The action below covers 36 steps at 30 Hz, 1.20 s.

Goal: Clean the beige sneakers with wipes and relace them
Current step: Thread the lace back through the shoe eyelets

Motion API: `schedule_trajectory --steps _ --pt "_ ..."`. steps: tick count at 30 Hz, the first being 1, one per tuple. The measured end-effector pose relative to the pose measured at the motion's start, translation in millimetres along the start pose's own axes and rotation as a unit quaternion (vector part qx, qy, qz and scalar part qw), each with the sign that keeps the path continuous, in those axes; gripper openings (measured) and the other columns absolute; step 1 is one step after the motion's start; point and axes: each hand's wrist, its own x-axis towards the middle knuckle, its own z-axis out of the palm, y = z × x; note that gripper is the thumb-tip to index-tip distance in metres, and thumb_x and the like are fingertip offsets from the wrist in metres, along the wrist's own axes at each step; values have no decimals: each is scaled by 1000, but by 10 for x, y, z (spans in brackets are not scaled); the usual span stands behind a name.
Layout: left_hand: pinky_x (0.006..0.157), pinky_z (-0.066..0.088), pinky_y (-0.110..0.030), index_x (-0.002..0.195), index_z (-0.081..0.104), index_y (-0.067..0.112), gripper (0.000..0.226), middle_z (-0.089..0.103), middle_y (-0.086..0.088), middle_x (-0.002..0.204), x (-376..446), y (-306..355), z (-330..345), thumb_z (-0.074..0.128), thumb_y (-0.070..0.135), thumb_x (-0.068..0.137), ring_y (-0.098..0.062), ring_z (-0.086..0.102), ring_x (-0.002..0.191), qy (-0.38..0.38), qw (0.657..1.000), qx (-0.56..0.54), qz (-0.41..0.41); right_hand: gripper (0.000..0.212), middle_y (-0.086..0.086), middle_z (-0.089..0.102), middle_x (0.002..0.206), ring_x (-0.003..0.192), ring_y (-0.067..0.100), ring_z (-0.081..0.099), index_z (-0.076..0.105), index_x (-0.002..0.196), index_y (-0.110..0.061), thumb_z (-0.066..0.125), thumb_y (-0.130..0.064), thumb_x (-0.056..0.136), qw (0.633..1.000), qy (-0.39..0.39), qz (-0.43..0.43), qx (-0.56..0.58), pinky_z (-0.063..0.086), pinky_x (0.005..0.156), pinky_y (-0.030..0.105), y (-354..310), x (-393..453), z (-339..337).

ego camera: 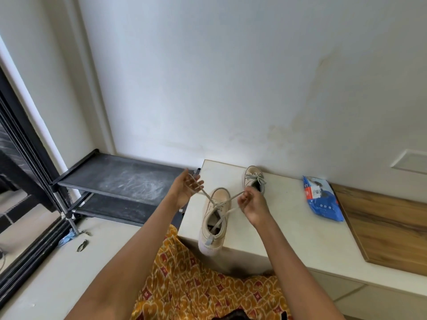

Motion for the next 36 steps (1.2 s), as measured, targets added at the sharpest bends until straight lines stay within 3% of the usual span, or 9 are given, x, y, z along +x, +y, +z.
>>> schedule_trajectory --steps 3,7,9,11,14,17,21,29,36 --pt "49 47 -26 60 40 15 44 46 1 47 5 101 9 47 37 97 -14 46 42 31 995 -88 44 23 -4 37 47 34 5 30 45 68 -15 49 -4 88 996 38 -80 -2 24 34 14 -114 9 -22" --pt "36 18 -21 59 31 17 47 28 4 44 46 64 18 50 40 95 -7 20 33 92 964 228 99 24 1 36 54 30 4 27 45 68 -13 49 -3 89 976 97 -152 -125 20 32 14 -124 -39 -65" --pt "43 37 -33 71 51 10 37 39 2 54 100 -19 -18 55 40 92 -6 34 38 62 868 477 123 15 3 41 55 34 6 32 52 76 -9 49 -5 90 953 111 -156 -234 26 35 17 -43 -31 -117" --pt "71 51 -40 112 54 5 39 59 -5 88 74 -112 -43 63 35 88 -14 59 67 -10 754 653 72 11 3 54 64 49 12 47 59 91 -6 49 -10 91 918 111 -140 -355 39 48 22 63 13 -179" --pt "96 42 -35 136 42 16 48 51 -18 130 -13 -211 -13 58 19 91 -27 54 113 -141 670 729 -19 27 4 61 115 106 21 55 63 113 -16 48 -17 90 761 79 -136 -629 44 86 30 215 92 -287" --pt "105 31 -30 123 59 11 36 50 -6 127 -64 -229 82 47 4 90 -16 44 119 -171 706 686 -42 33 4 50 131 127 24 38 63 121 -24 53 -27 89 639 -7 -168 -750 36 101 33 301 83 -233" --pt "90 45 -26 109 67 7 24 65 -9 109 4 -221 28 62 17 88 -17 57 102 -193 712 675 -26 32 8 58 123 119 25 47 69 111 -24 62 -39 84 621 -93 -153 -763 39 101 37 345 57 -80" --pt "63 47 -17 82 73 13 13 66 3 66 76 -328 -74 75 26 79 -2 55 58 -134 704 694 75 23 0 71 81 80 16 65 71 80 -16 71 -39 78 621 -57 -159 -765 44 64 28 294 26 -36" --pt "71 53 -21 89 73 7 15 67 1 72 23 -375 -113 73 20 81 -7 62 66 -99 705 694 104 22 1 66 82 77 15 56 58 74 -18 58 -35 88 507 -66 -171 -842 36 58 26 95 -45 -111"
